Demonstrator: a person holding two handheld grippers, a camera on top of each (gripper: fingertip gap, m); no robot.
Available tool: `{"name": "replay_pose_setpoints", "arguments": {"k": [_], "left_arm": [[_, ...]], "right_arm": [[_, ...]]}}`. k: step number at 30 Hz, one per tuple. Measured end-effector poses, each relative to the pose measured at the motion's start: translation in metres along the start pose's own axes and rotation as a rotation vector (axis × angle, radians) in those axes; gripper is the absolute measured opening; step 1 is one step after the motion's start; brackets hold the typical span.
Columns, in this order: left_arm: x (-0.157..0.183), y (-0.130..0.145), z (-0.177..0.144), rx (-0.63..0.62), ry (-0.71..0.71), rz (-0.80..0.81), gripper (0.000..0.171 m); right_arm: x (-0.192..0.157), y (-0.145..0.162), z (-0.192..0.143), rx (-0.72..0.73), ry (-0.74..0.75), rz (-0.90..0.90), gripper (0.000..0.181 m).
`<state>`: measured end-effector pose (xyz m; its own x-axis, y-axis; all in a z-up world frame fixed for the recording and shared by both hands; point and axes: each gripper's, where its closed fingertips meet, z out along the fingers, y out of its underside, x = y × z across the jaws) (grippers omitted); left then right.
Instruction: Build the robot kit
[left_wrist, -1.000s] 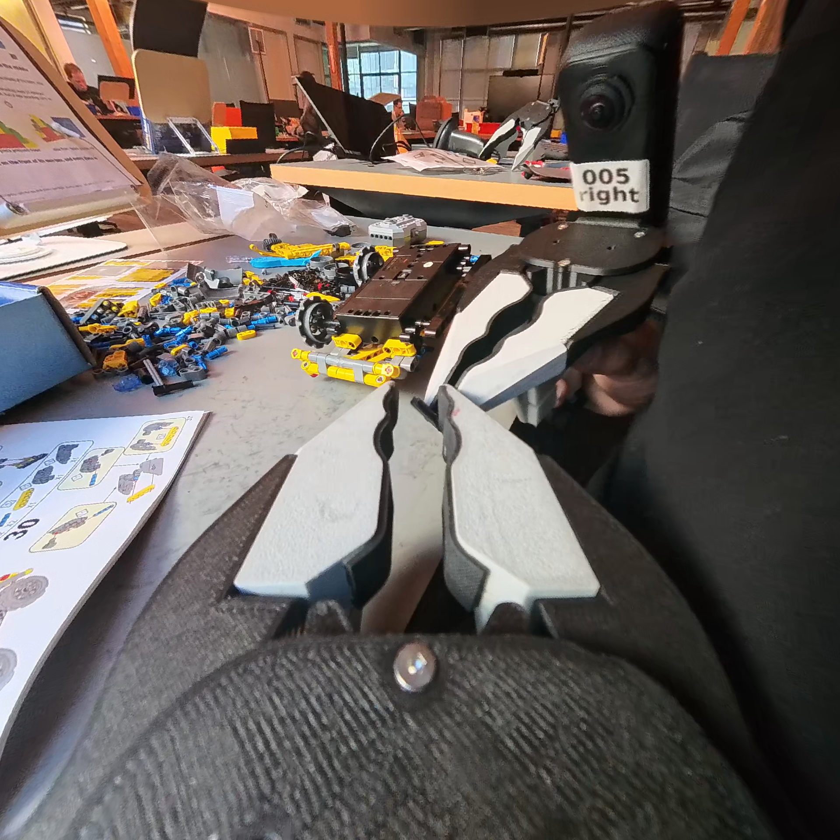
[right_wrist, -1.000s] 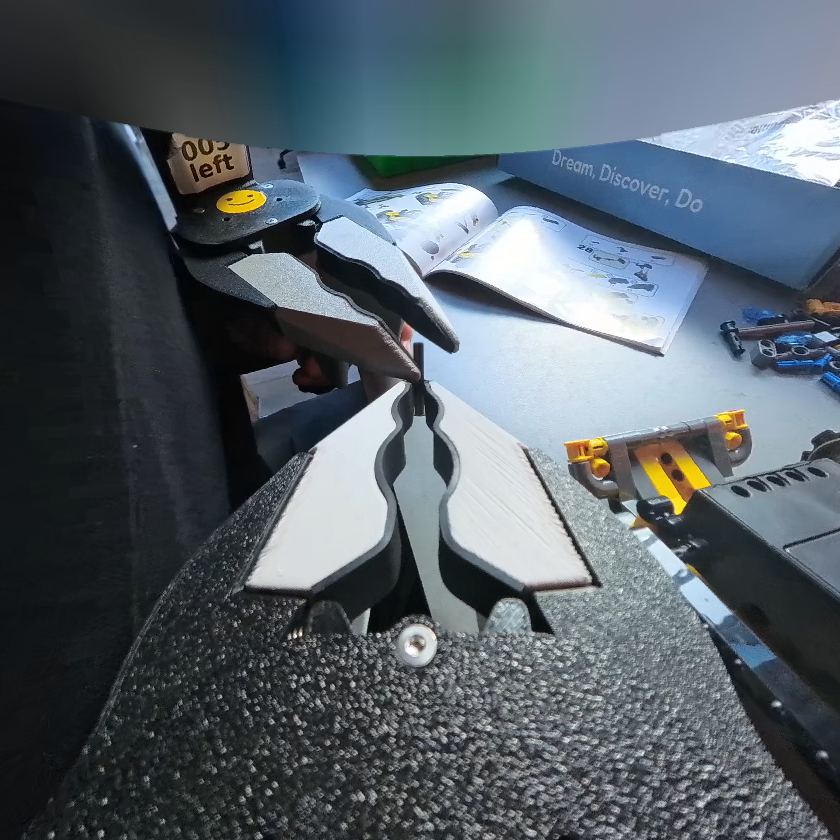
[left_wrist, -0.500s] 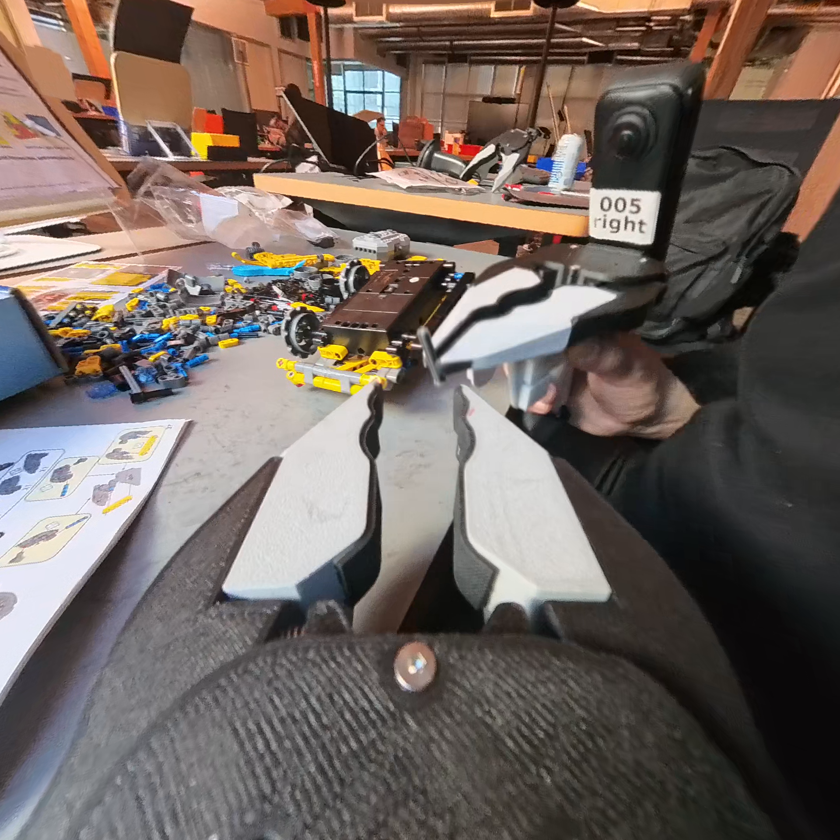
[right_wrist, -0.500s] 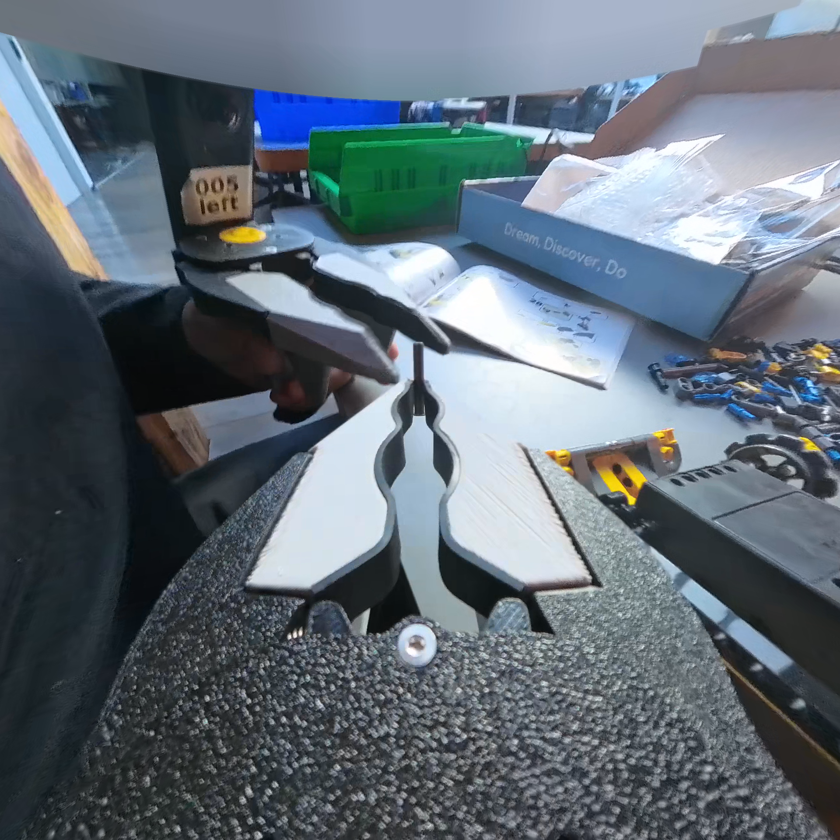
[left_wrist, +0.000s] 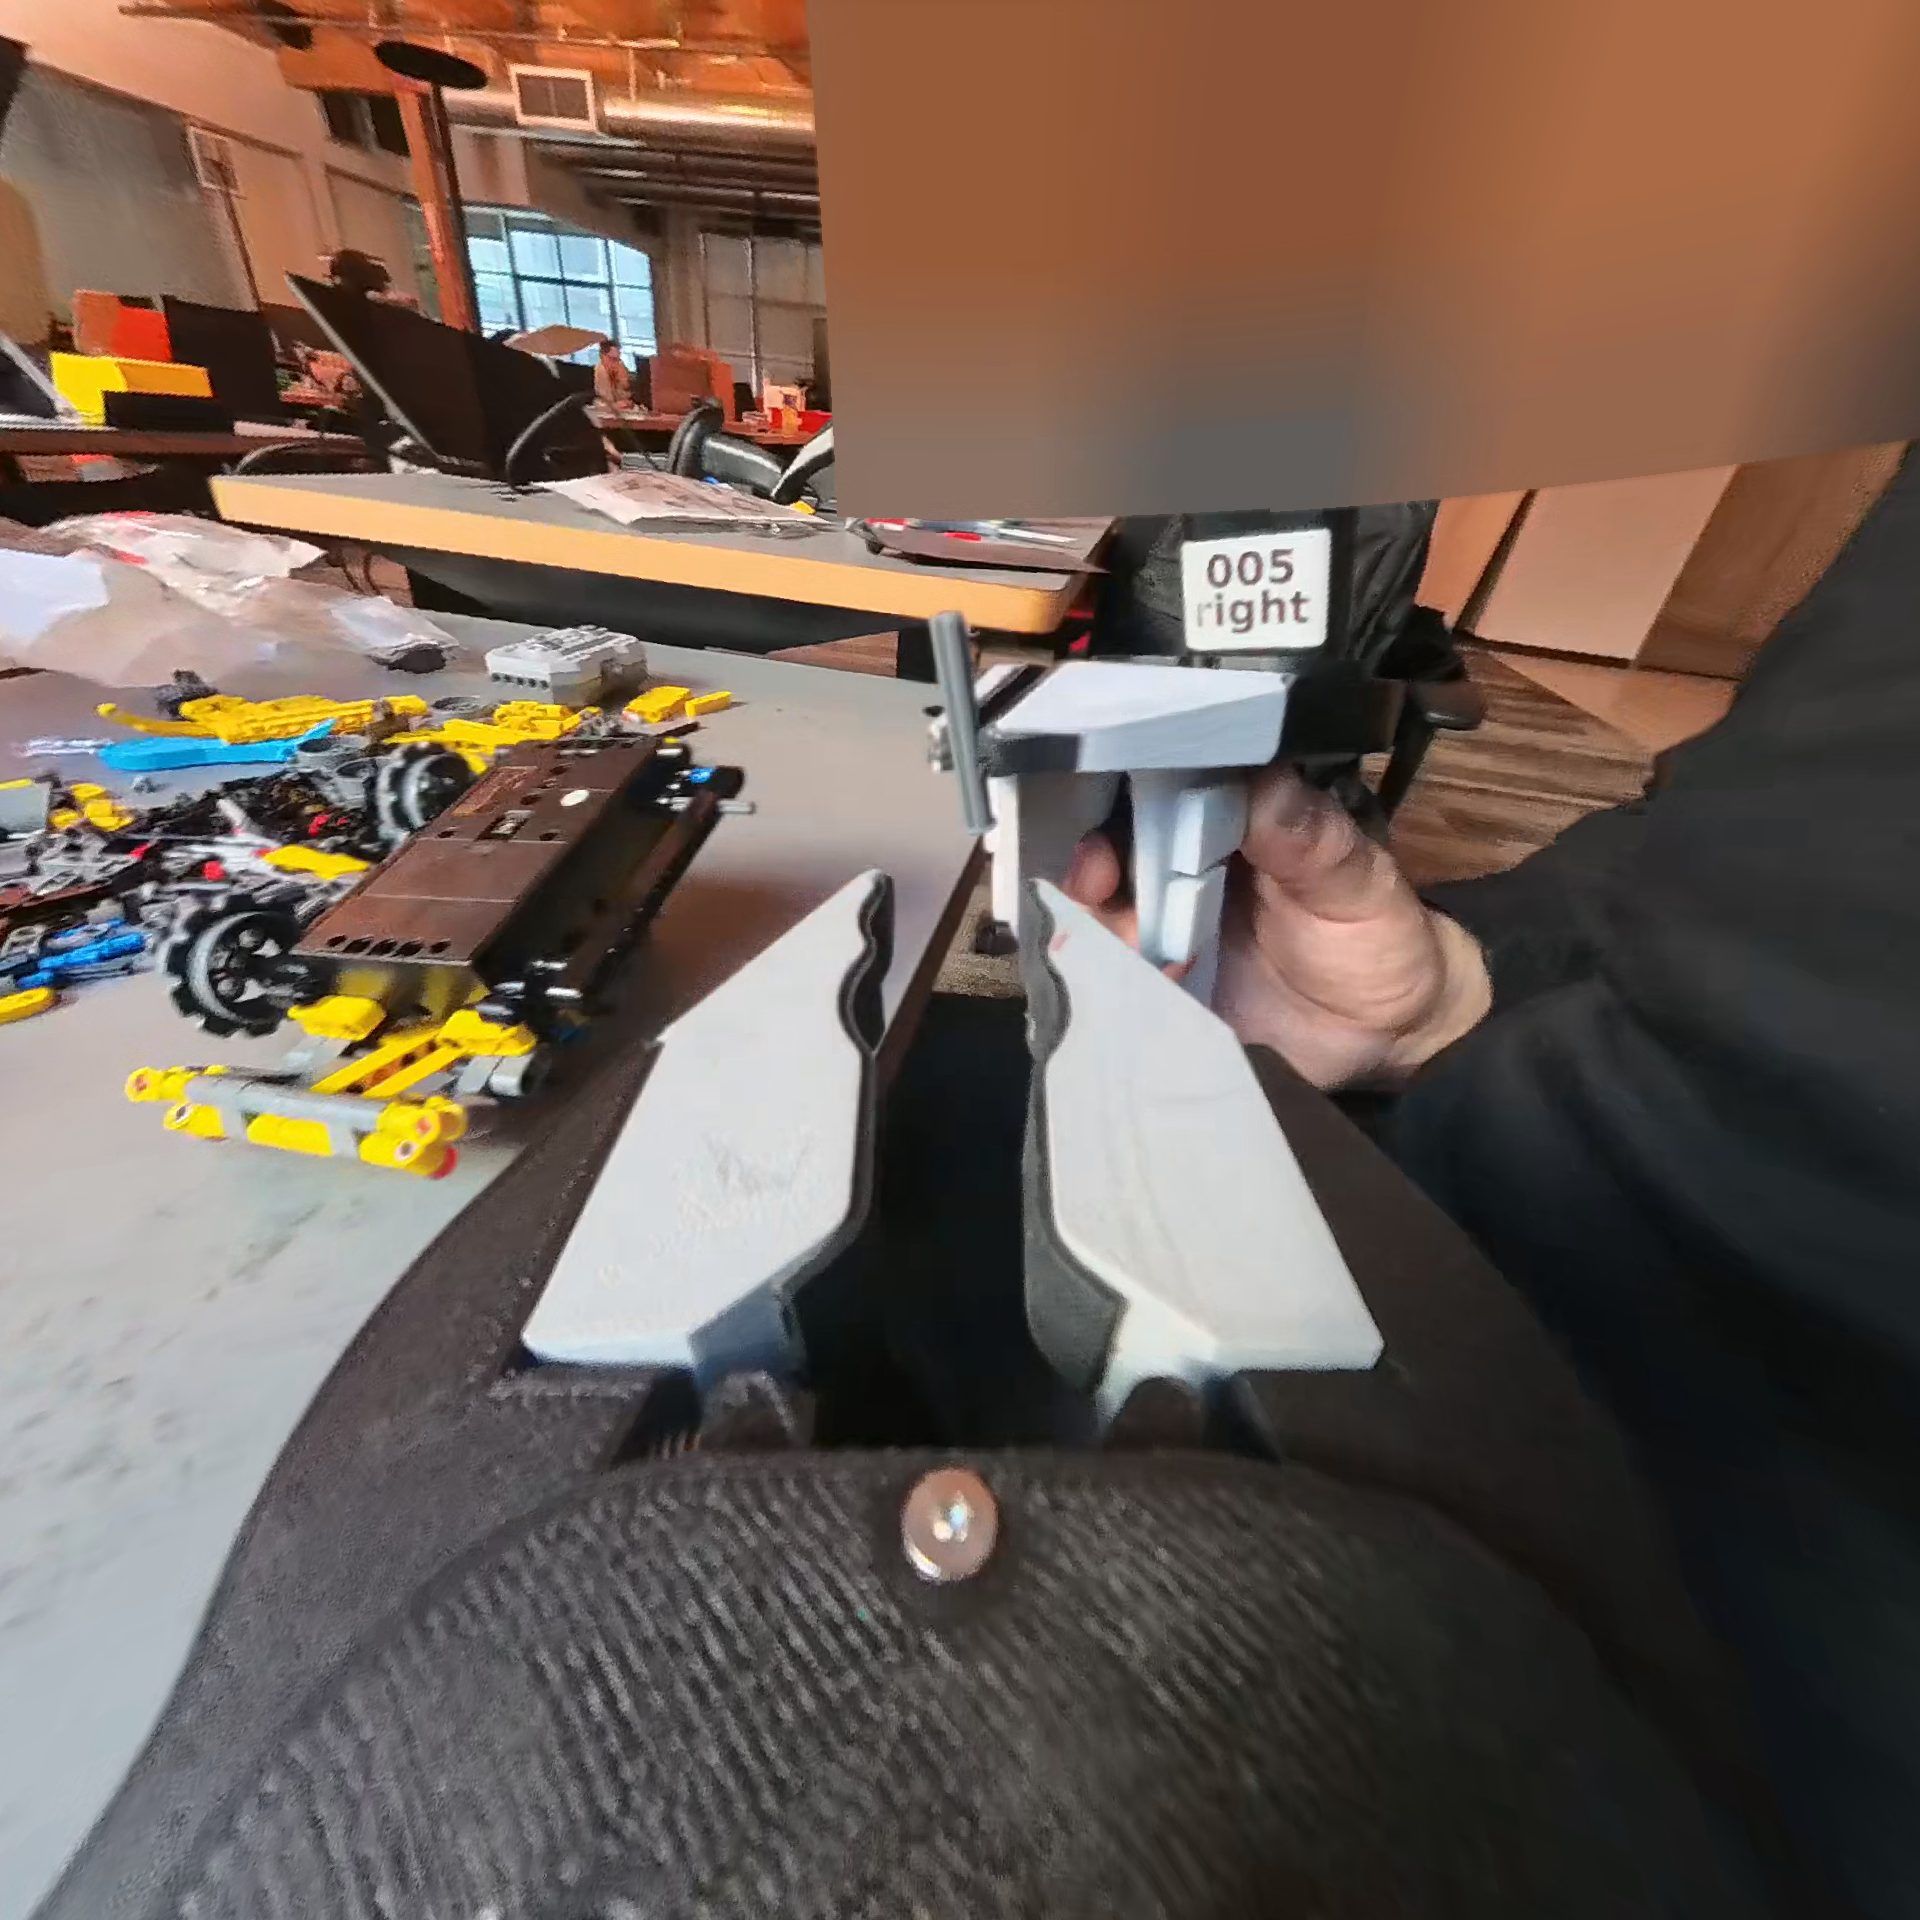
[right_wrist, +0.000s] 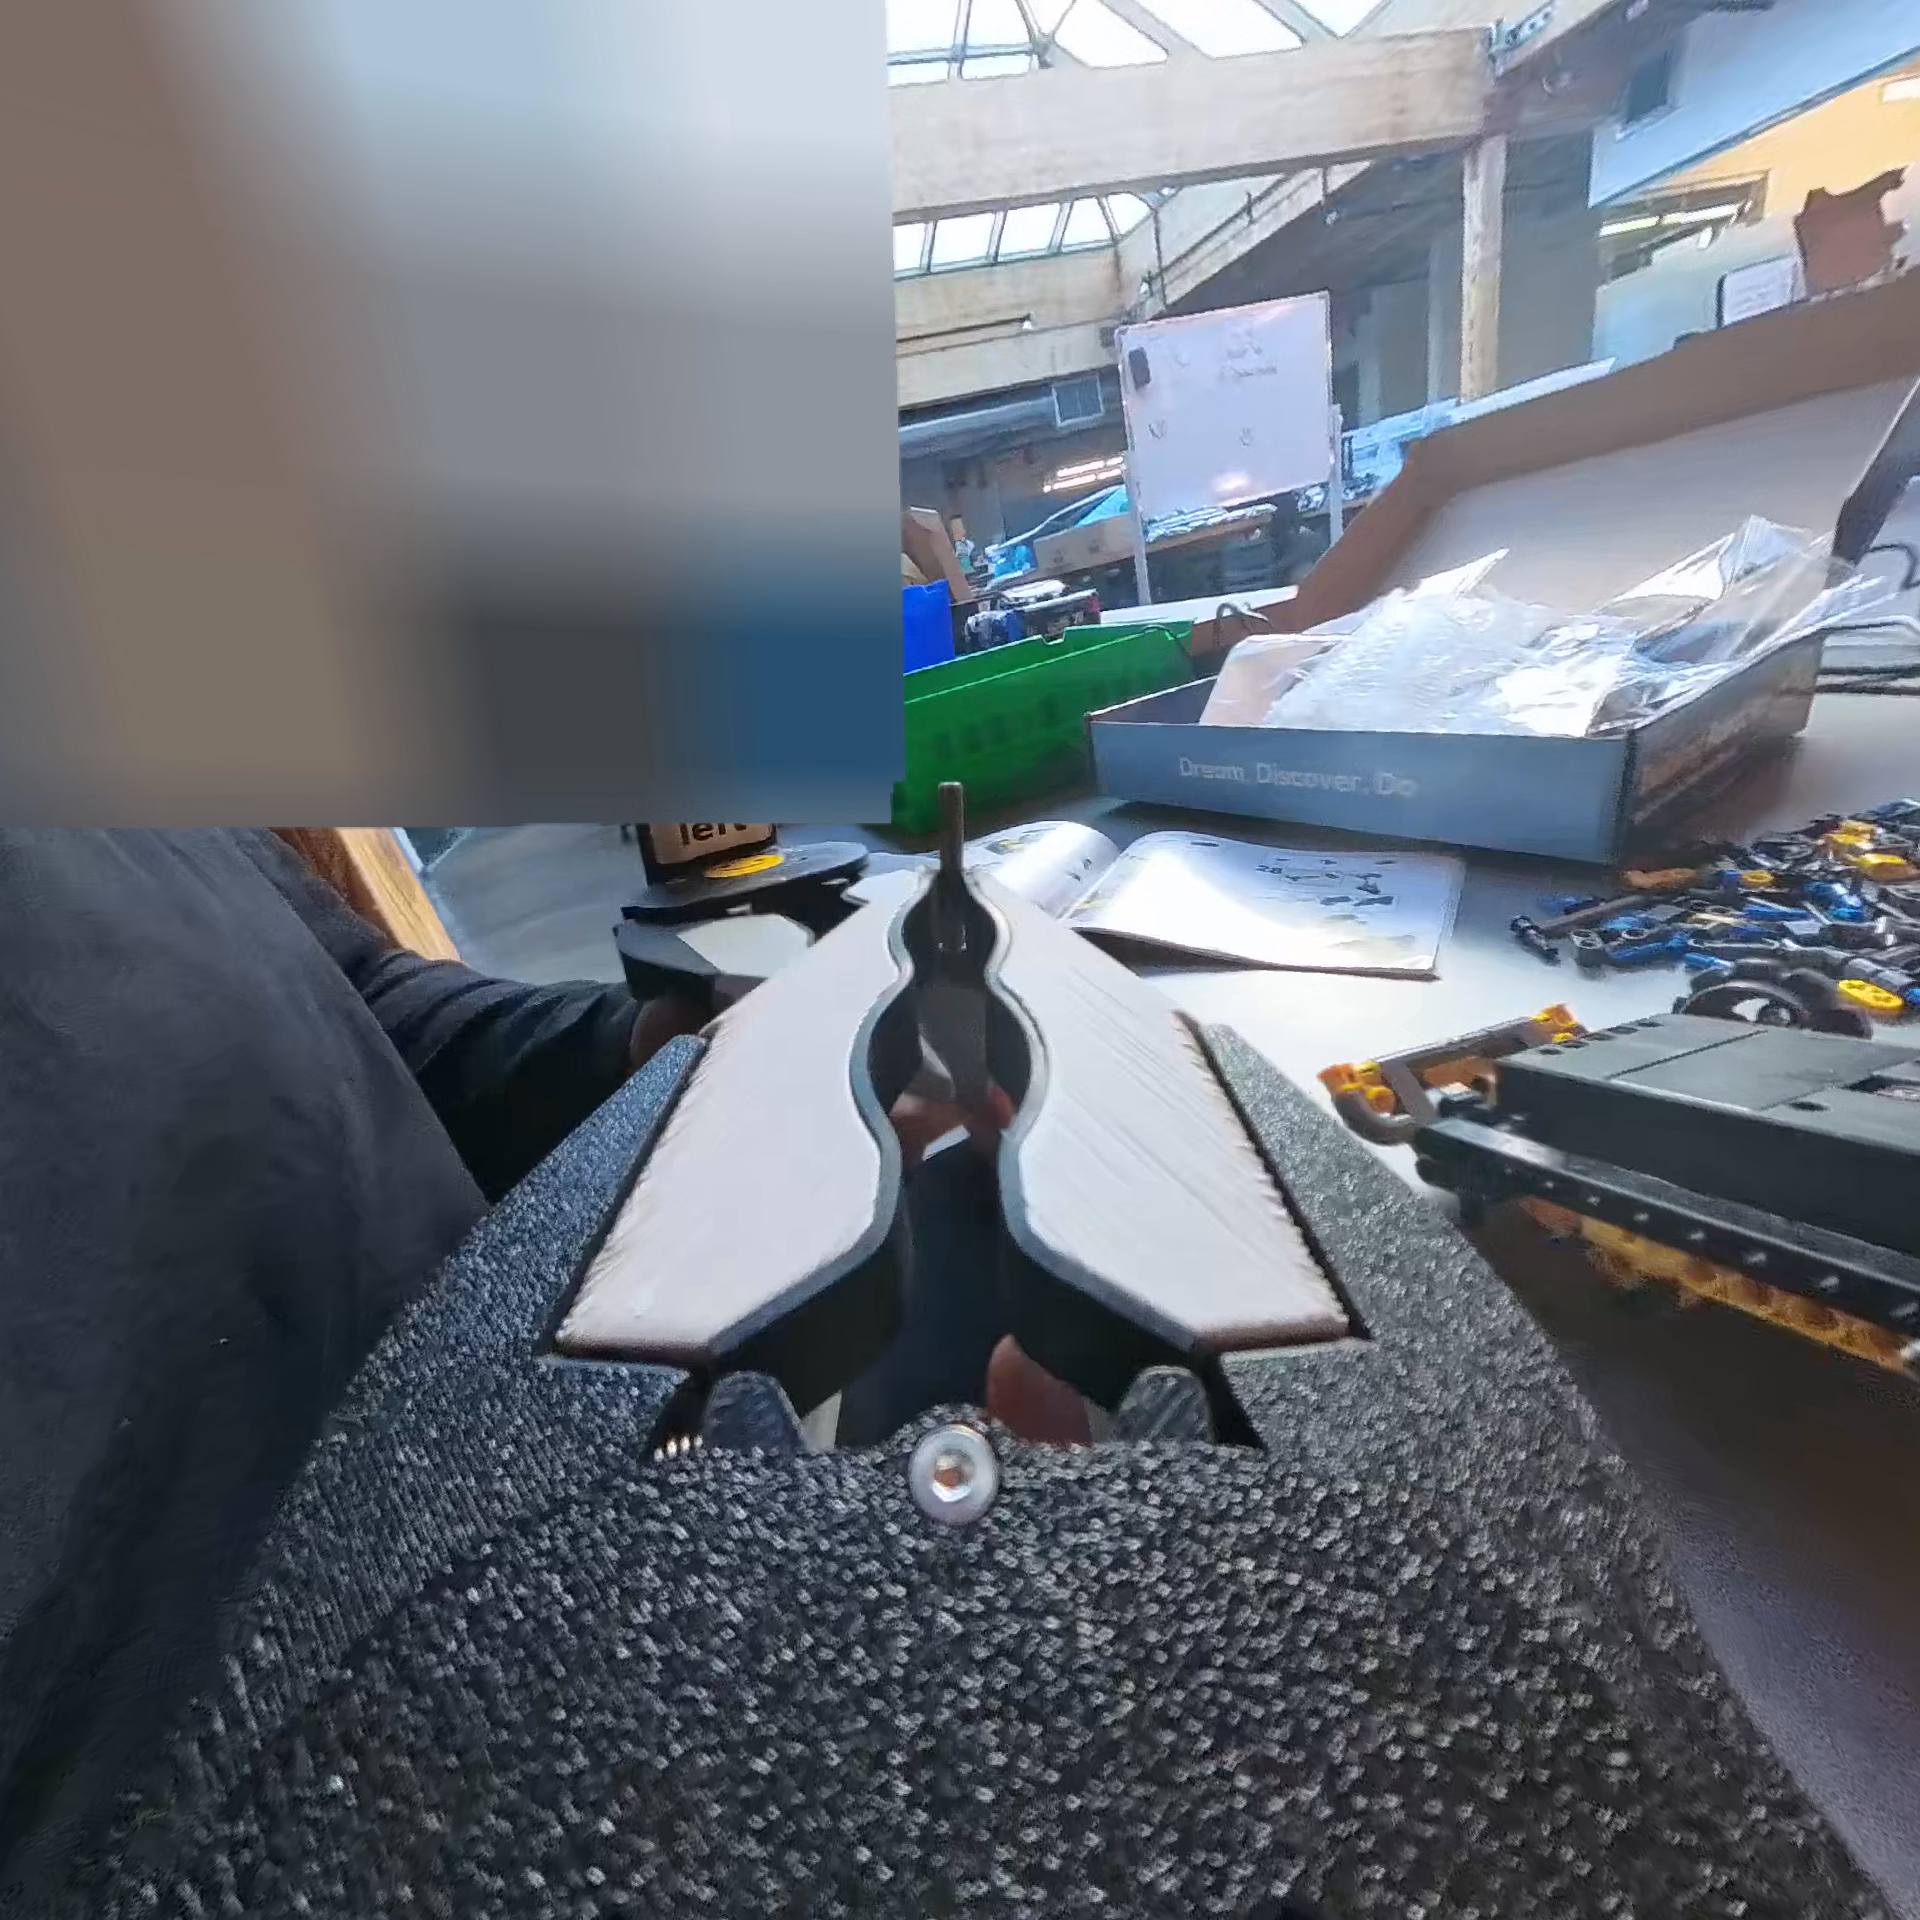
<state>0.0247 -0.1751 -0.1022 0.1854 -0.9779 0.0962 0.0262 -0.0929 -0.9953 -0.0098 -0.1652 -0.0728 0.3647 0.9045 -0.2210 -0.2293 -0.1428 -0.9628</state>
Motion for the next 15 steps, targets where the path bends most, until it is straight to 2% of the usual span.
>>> {"name": "replay_pose_setpoints", "arguments": {"k": [6, 15], "left_arm": [[0.020, -0.018, 0.000, 0.084, 0.066, -0.033, 0.000], [0.012, -0.020, 0.000, 0.092, 0.072, -0.142, 0.011]], "right_arm": [[-0.019, -0.009, -0.011, 0.039, 0.003, -0.020, 0.003], [-0.007, -0.017, -0.020, 0.107, 0.020, 0.129, 0.003]]}}
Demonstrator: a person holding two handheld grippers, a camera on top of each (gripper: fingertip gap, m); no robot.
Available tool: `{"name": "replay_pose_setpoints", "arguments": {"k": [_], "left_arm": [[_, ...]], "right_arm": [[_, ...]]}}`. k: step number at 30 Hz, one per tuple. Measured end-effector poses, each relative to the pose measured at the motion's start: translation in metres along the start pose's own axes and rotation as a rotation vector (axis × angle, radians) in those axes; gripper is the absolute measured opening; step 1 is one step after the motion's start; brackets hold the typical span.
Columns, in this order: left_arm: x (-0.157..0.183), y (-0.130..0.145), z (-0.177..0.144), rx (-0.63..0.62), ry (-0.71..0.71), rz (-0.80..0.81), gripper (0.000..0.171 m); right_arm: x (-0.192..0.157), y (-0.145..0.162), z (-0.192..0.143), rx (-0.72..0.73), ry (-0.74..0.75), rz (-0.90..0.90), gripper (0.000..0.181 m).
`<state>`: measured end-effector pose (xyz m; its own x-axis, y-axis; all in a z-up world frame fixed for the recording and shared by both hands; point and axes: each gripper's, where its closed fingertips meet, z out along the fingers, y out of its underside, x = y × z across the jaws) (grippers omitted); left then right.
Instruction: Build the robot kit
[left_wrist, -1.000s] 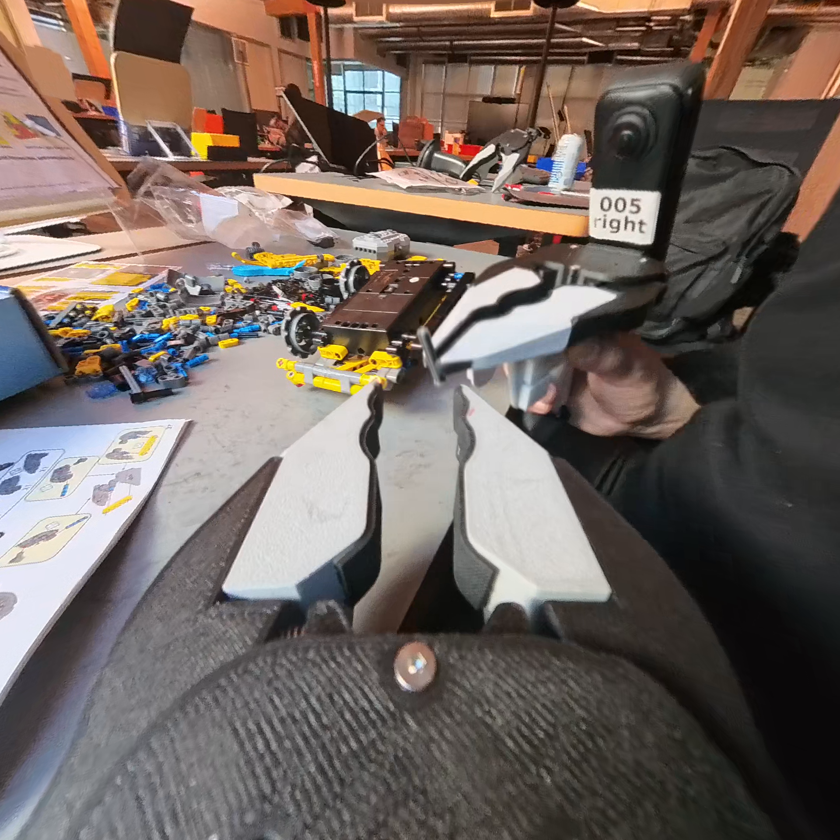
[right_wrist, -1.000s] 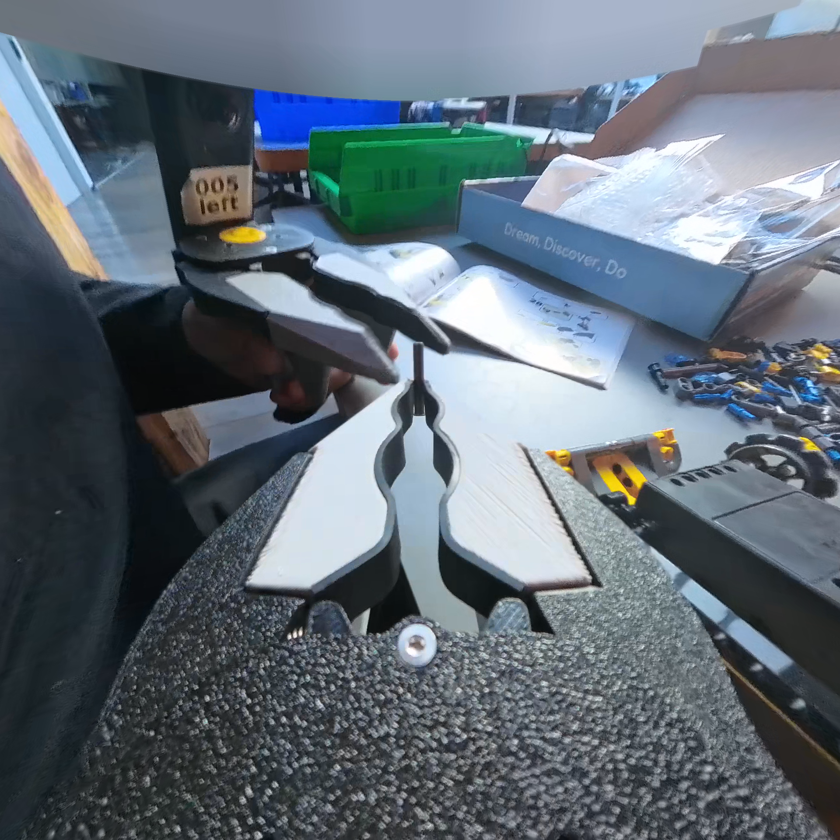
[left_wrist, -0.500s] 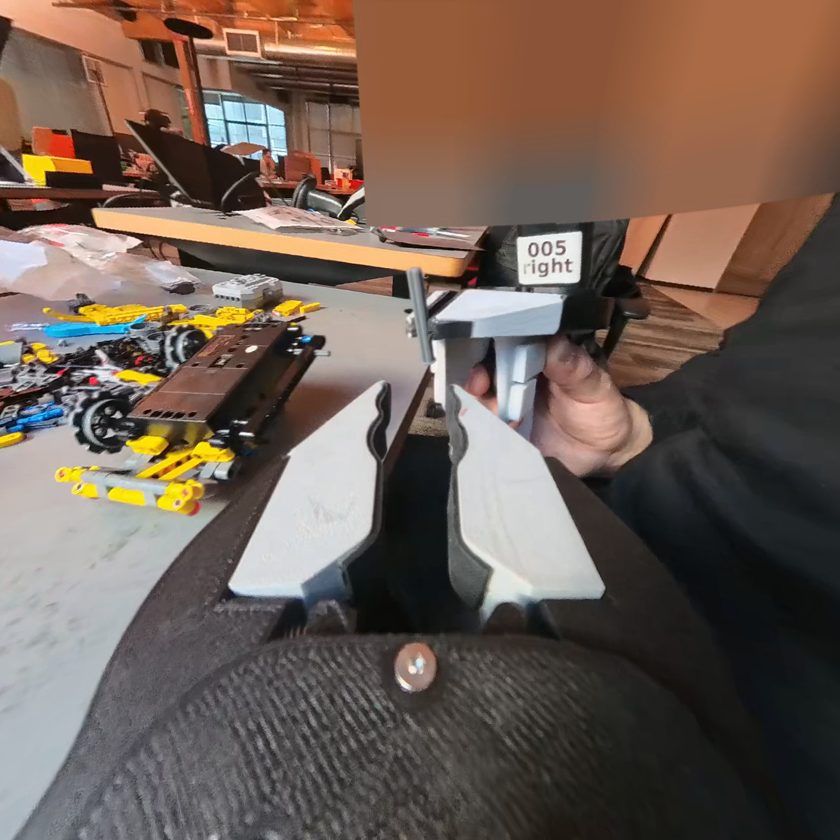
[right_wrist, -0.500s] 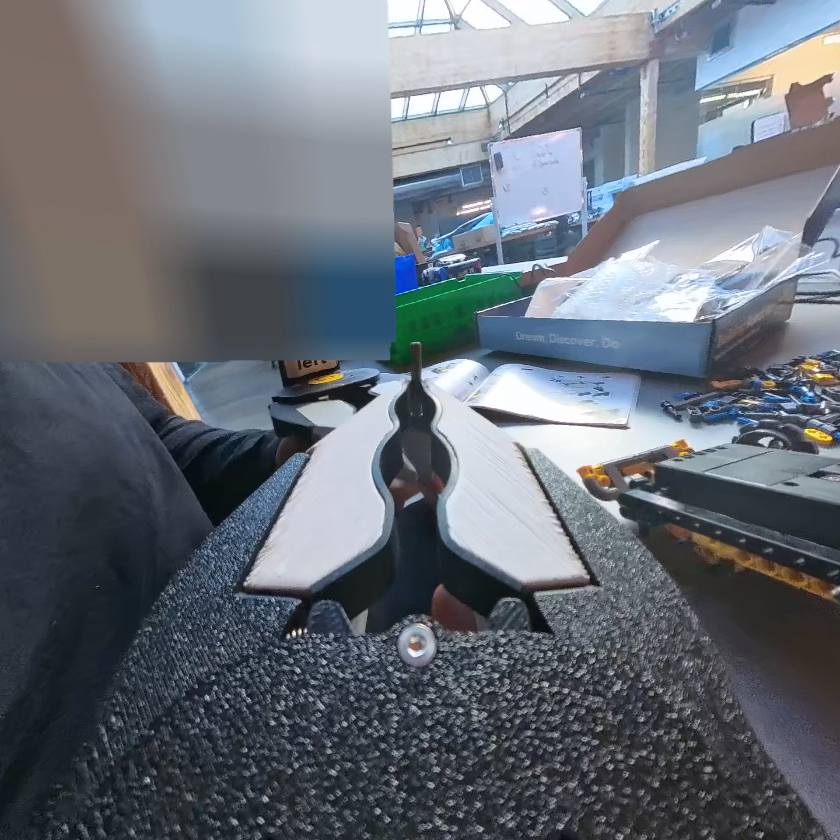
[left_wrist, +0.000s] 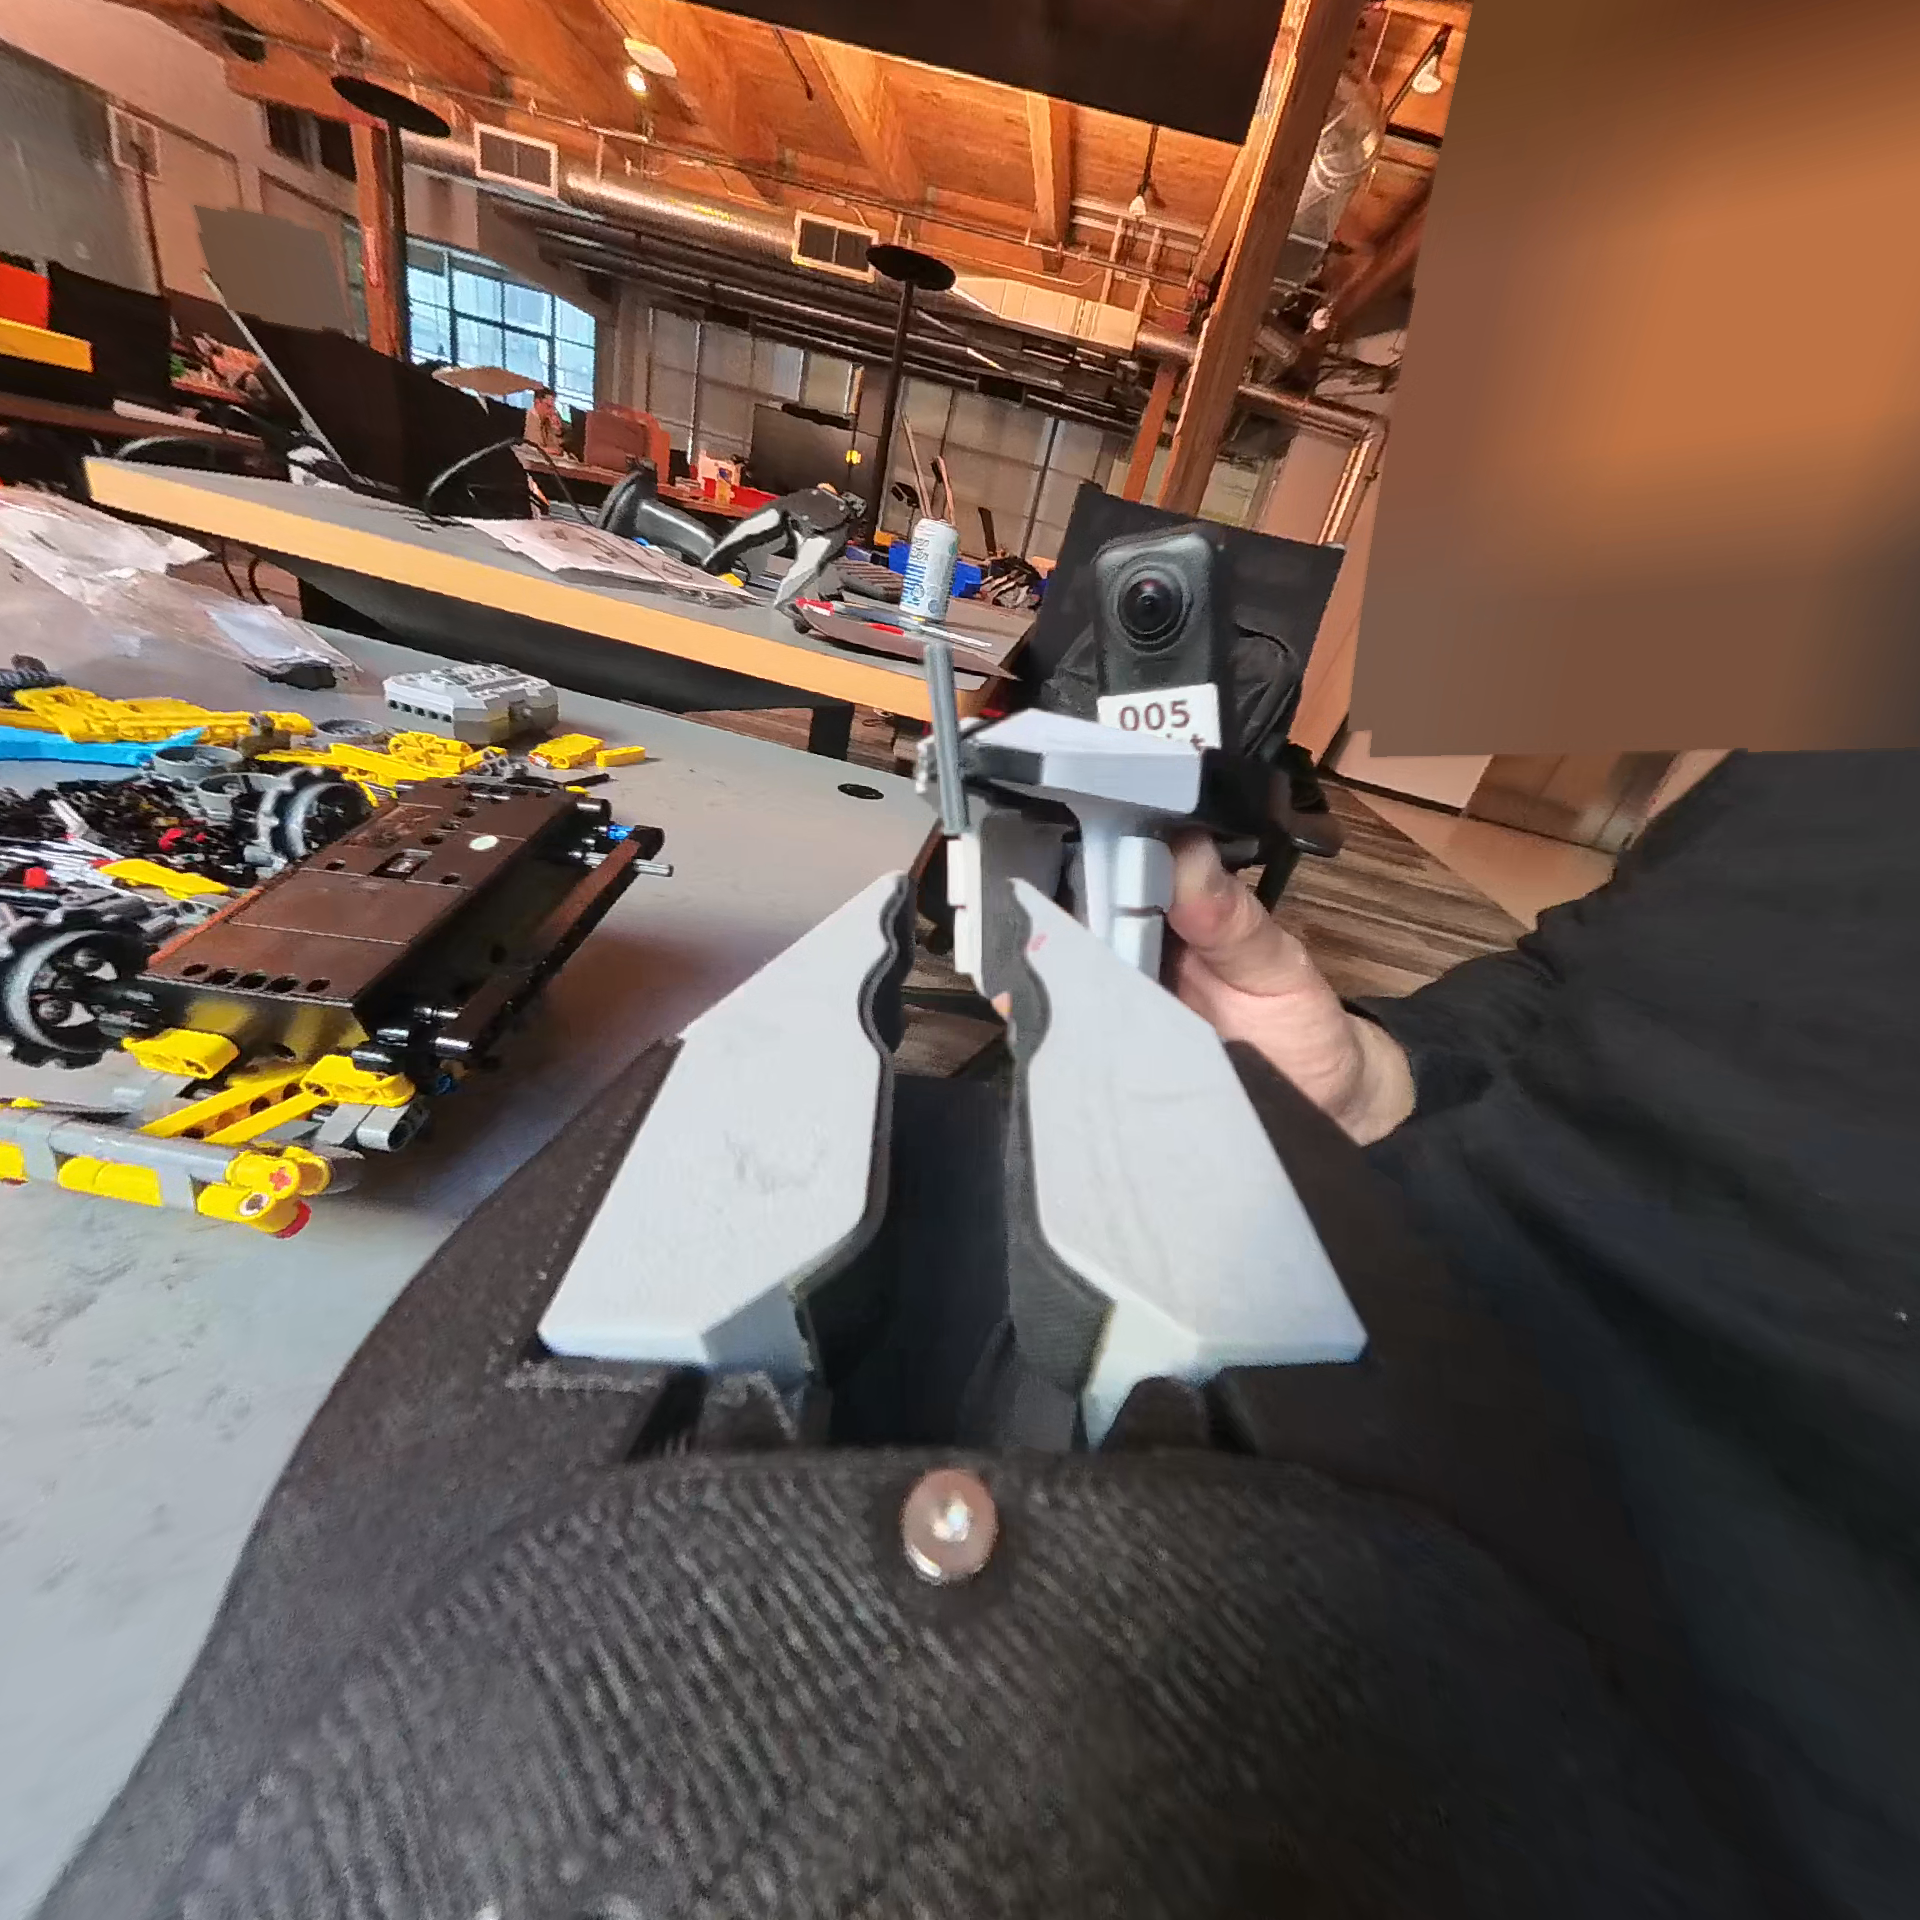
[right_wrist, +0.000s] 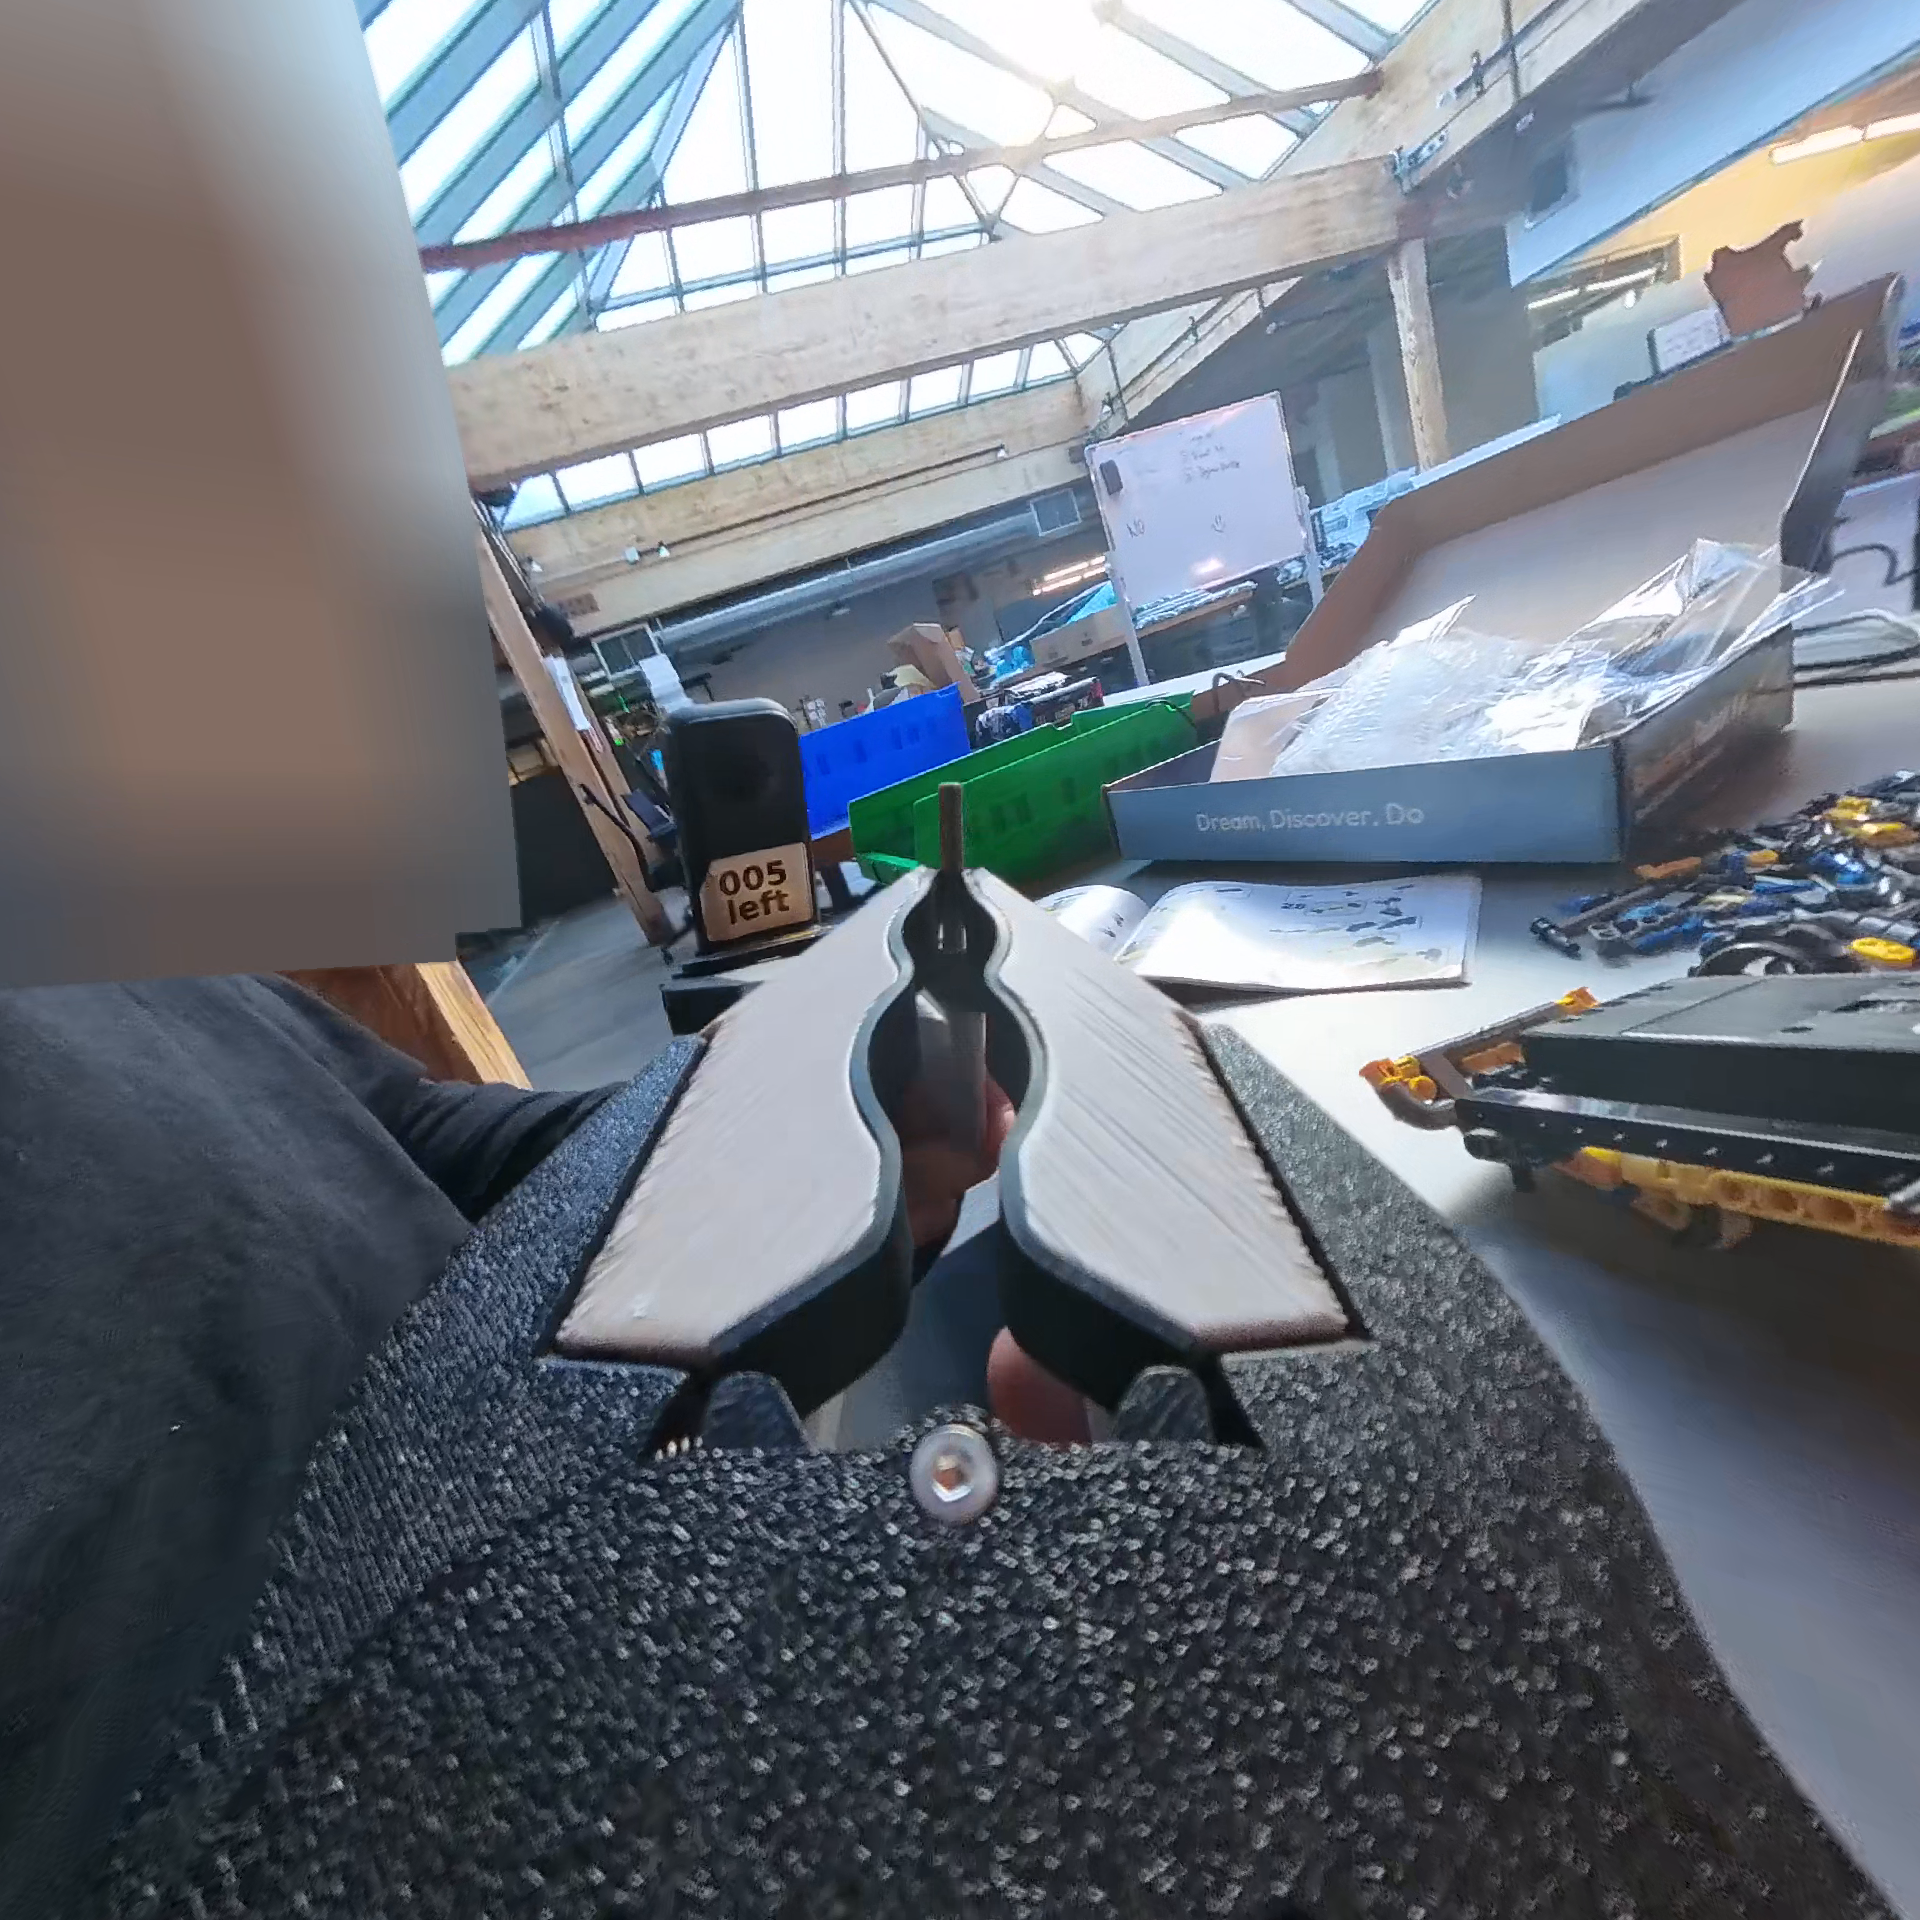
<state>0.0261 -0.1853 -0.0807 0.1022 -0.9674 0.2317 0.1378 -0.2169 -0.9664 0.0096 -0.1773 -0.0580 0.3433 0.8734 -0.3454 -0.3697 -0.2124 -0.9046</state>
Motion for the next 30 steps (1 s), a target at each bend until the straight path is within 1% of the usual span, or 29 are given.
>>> {"name": "replay_pose_setpoints", "arguments": {"k": [3, 9, 12, 14, 16, 21, 26, 28, 30], "left_arm": [[-0.001, -0.004, 0.000, 0.032, 0.014, -0.042, 0.010], [-0.004, -0.012, -0.003, 0.068, 0.052, -0.089, 0.004], [-0.004, -0.013, -0.005, 0.081, 0.057, -0.060, 0.002], [-0.005, -0.010, -0.005, 0.045, 0.044, -0.006, 0.002], [-0.008, -0.005, -0.005, -0.016, 0.028, 0.086, 0.002], [-0.027, 0.006, -0.008, -0.207, -0.076, 0.458, 0.002], [-0.050, 0.014, -0.008, -0.307, -0.177, 0.739, 0.002], [-0.055, 0.015, -0.009, -0.314, -0.218, 0.917, 0.001], [-0.057, 0.014, -0.011, -0.316, -0.261, 1.169, 0.001]], "right_arm": [[0.001, -0.001, 0.001, 0.010, -0.011, 0.039, 0.003], [0.003, 0.008, 0.006, -0.026, -0.010, 0.001, 0.003], [0.002, 0.008, 0.007, -0.024, -0.018, -0.017, 0.003], [0.002, 0.008, 0.007, -0.033, -0.018, -0.038, 0.003], [0.003, 0.012, 0.007, -0.059, -0.003, -0.072, 0.004], [0.015, 0.022, 0.003, -0.170, 0.076, -0.196, 0.005], [0.018, 0.029, -0.004, -0.231, 0.114, -0.247, 0.013], [0.023, 0.031, -0.007, -0.251, 0.142, -0.243, 0.018], [0.027, 0.031, -0.010, -0.257, 0.155, -0.222, 0.020]]}}
